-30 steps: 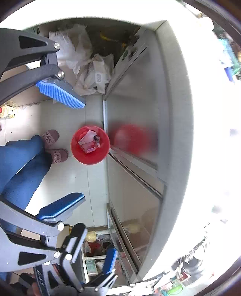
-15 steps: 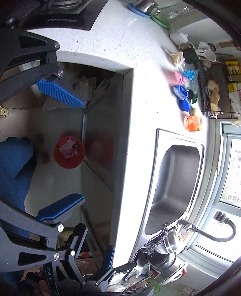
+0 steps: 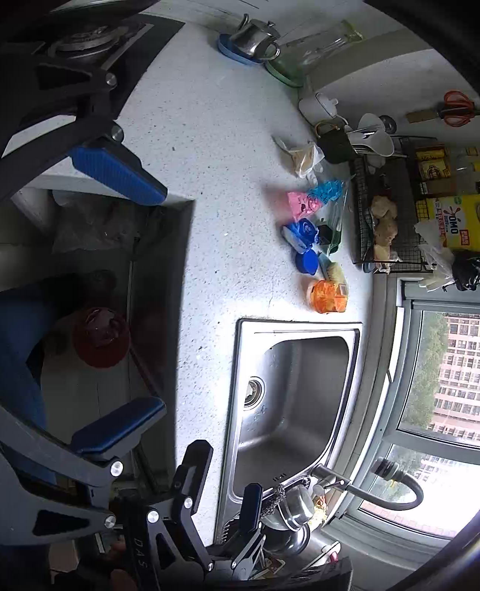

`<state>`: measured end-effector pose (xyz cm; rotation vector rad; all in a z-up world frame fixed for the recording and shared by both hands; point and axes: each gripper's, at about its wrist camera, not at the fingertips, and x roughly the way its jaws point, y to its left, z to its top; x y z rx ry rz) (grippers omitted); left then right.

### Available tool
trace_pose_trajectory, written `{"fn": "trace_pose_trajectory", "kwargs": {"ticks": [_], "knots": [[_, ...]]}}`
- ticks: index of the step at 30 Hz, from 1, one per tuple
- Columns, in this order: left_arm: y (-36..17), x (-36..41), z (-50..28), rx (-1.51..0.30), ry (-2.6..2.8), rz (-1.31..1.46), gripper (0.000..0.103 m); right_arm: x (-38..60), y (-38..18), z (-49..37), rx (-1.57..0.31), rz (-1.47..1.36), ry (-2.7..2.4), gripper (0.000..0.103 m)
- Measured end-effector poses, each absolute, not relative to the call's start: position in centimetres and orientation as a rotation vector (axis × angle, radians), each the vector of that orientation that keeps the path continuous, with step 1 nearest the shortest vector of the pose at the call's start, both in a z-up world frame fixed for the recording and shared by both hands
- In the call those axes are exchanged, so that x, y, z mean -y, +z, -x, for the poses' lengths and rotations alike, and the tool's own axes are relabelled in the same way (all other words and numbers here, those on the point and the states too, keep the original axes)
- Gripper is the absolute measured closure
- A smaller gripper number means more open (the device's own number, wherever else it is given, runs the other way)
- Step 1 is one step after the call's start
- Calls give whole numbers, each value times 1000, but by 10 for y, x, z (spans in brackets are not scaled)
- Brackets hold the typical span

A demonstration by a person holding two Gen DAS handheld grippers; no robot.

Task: Collect trash
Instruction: 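Raise both tools back up to the counter, then grasp the orange plastic cup with the right tool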

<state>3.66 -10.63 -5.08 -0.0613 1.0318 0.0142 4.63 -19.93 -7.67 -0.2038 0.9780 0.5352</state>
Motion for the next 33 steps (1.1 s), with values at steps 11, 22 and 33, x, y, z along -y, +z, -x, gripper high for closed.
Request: {"fn": "trace_pose_trajectory", "kwargs": {"ticks": [11, 22, 33], "knots": [[-44, 31, -132, -1015, 3, 81, 0, 149, -56, -131, -958, 214, 468, 1], [-53, -34, -204, -1054, -31, 97, 0, 117, -80, -227, -1079, 221, 406, 1], [-78, -77, -242, -1109, -44, 131, 0, 92, -119, -299, -1186, 232, 398, 1]]}}
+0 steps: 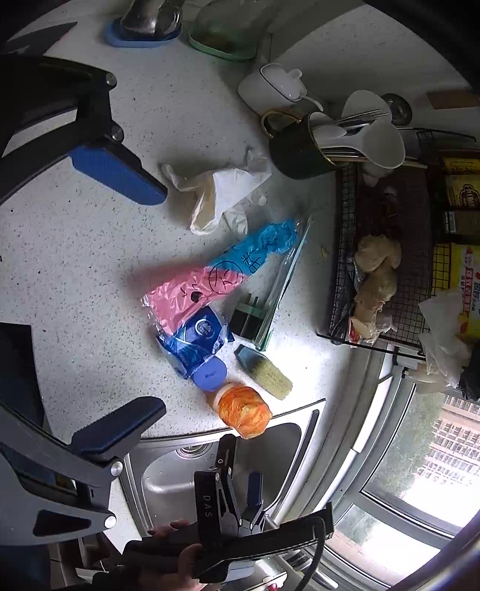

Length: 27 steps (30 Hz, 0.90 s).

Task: Collect trash
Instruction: 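Grasp the orange plastic cup with the right tool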

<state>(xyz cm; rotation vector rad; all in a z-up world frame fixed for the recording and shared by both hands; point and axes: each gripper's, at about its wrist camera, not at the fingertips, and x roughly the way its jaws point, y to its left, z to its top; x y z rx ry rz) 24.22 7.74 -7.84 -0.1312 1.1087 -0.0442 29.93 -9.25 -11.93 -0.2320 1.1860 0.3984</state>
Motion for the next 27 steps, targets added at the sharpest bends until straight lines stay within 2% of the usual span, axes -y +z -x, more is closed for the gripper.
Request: {"fn": "trace_pose_trajectory", "kwargs": {"ticks": [7, 17, 20, 25, 27], "knots": [[-103, -100, -258, -1173, -55, 214, 0, 82, -146, -334, -1305, 227, 391, 1], [-125, -117, -264, -1244, -12, 211, 0, 59, -167, -348, -1357, 357, 429, 1], [-127, -120, -263, -1247, -2, 212, 0, 57, -172, -347, -1374, 352, 446, 11], [-131, -123, -263, -1262, 16, 211, 0, 60, -178, -345, -1387, 315, 450, 37], [-132, -124, -262, -1262, 21, 216, 0, 67, -180, -343, -1374, 303, 437, 37]]}}
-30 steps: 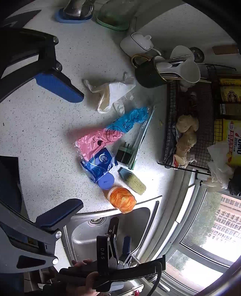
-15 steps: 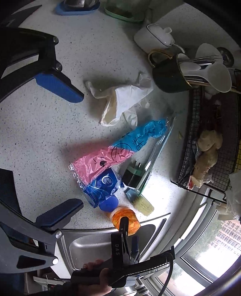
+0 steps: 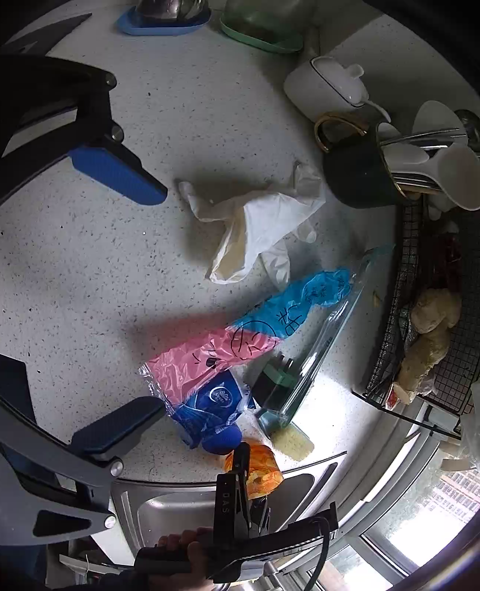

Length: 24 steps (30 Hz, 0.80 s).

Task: Collect trash
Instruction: 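Grasp the orange plastic cup with the right tool, then grasp the white glove with the left tool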

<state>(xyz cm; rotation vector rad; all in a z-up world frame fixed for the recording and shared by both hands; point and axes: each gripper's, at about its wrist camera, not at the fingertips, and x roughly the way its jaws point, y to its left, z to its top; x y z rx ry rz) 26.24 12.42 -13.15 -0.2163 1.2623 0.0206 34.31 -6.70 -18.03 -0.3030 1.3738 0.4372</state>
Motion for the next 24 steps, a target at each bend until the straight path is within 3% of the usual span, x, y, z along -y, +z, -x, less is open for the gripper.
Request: {"fn": "trace_pose_trajectory", "kwargs": {"ticks": [17, 24], "knots": [[-139, -168, -275, -1265, 99, 241, 0, 79, -115, -276, -1270, 222, 451, 38], [-162, -181, -309, -1295, 98, 146, 3, 82, -118, -267, -1286, 193, 435, 38]]}}
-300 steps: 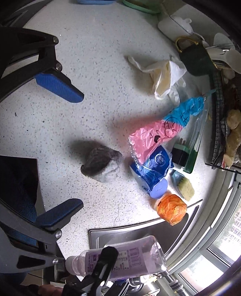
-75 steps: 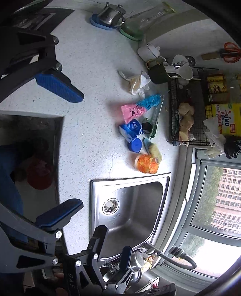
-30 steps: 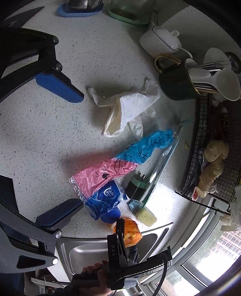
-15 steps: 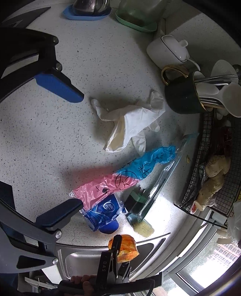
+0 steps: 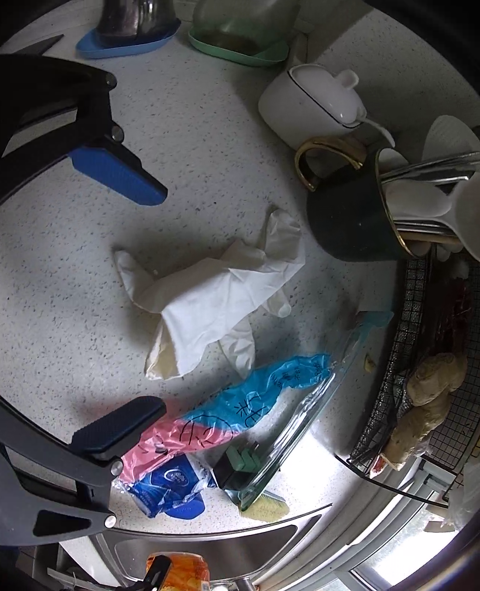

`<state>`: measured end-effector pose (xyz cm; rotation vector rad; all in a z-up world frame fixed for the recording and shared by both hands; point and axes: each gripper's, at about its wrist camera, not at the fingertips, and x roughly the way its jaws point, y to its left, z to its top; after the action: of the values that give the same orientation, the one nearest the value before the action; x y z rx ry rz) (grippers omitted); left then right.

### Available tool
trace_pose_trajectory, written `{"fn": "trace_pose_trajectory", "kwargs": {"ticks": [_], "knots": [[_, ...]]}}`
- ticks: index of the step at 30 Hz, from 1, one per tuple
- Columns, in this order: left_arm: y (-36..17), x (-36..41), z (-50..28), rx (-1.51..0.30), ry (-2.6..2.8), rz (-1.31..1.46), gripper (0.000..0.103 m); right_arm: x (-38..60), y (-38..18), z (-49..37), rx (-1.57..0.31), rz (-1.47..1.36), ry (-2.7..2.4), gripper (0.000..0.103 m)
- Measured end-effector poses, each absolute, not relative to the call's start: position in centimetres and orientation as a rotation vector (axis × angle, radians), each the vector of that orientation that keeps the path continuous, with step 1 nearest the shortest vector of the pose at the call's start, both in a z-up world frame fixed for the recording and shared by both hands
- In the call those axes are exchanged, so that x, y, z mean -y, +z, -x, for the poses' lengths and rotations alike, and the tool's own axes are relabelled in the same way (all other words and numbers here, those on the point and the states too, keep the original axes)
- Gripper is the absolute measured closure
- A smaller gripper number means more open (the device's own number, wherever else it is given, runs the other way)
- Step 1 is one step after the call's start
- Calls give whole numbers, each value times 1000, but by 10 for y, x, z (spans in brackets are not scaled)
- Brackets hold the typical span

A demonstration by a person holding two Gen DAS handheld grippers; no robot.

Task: Collect trash
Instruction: 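Grasp the white glove with the left tool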

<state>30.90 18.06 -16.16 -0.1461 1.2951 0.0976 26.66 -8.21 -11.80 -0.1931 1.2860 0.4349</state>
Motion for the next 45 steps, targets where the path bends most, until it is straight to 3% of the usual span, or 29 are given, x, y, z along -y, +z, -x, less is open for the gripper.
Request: {"fn": "trace_pose_trajectory", "kwargs": {"ticks": [11, 15, 25, 26, 30, 33, 45], "knots": [[-193, -180, -345, -1324, 43, 23, 9, 86, -131, -255, -1308, 242, 381, 38], [-201, -184, -356, -1344, 16, 22, 18, 88, -133, -258, -1323, 205, 379, 38], [-205, -182, -376, -1330, -34, 6, 28, 87, -135, -257, -1336, 186, 383, 38], [-205, -181, -378, -1329, -34, 5, 33, 85, -134, -257, -1336, 192, 389, 38], [-198, -173, -383, -1330, -66, 20, 73, 80, -134, -253, -1336, 195, 410, 38], [-197, -169, -383, -1331, -83, 45, 89, 78, -134, -252, -1334, 188, 418, 38], [-172, -135, -311, -1321, -86, 103, 95, 82, -117, -234, -1292, 177, 435, 38]]}}
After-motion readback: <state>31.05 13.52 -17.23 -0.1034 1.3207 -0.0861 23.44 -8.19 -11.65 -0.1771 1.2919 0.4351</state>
